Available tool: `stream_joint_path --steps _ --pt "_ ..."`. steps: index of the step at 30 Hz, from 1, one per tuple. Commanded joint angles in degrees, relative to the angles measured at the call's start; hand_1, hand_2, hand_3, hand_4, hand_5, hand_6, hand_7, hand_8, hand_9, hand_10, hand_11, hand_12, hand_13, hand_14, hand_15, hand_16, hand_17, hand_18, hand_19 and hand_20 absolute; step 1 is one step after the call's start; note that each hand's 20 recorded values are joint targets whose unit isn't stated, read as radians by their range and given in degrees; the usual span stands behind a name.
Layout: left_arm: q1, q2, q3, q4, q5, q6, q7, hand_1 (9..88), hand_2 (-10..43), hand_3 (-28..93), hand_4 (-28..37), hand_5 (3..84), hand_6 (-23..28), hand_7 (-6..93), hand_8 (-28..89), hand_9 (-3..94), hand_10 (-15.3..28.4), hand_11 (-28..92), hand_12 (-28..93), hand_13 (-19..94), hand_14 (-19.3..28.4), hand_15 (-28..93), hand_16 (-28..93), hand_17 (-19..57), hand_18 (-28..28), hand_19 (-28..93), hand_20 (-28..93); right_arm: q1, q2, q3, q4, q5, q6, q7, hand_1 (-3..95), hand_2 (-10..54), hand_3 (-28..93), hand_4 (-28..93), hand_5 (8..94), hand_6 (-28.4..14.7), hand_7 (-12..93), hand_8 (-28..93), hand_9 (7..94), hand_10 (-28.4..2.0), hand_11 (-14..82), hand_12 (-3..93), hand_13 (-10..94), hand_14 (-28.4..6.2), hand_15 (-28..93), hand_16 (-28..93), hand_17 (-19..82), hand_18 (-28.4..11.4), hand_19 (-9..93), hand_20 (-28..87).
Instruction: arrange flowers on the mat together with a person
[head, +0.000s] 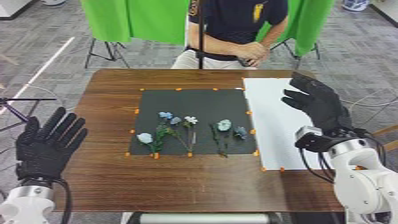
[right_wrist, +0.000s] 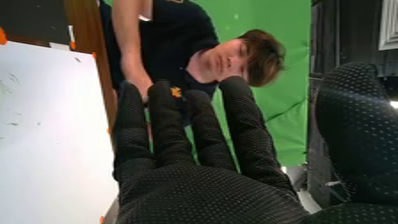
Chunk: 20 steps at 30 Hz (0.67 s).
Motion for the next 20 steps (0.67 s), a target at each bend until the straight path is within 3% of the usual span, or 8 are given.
stream_joint_path --steps 1,4,20 --pt "1.1 -0.43 -0.44 -0.27 -1.18 -0.69 0.77 25.2 21.5 52 -28.3 45.3 6.9 9.9 -9 42.3 14.4 15 10 32 14.7 26 -4 -3.4 13.4 25 12 -1.0 0.0 0.3 -0.2 0.6 0.8 -0.9 24.0 1.3 77 -25 37.1 -5.2 17 -12 30.0 -14.6 8.3 13.7 25 -16.5 22 15 7 -17.8 43 11" --pt "1.2 -0.51 -0.48 -0.24 -1.28 -0.92 0.67 30.2 22.7 41 -28.3 45.3 6.9 9.5 -9 42.3 14.4 15 10 32 14.9 26 -4 -3.4 13.4 25 12 -1.1 -0.1 0.4 -0.3 0.7 0.6 -0.7 24.0 1.4 77 -25 37.0 -5.1 17 -12 30.0 -14.6 8.3 13.7 25 -16.5 22 15 7 -17.9 43 11" --pt "1.1 -0.68 -0.43 -0.28 -0.6 -0.86 0.28 26.9 20.1 50 -28.3 45.3 7.0 9.4 -9 42.3 14.4 15 10 32 14.7 26 -4 -3.5 13.4 25 12 -1.0 -0.2 0.6 -0.3 1.0 0.4 -0.6 24.0 1.5 77 -25 37.4 -5.2 17 -12 30.4 -14.7 8.4 13.6 25 -16.3 22 16 7 -17.9 43 11"
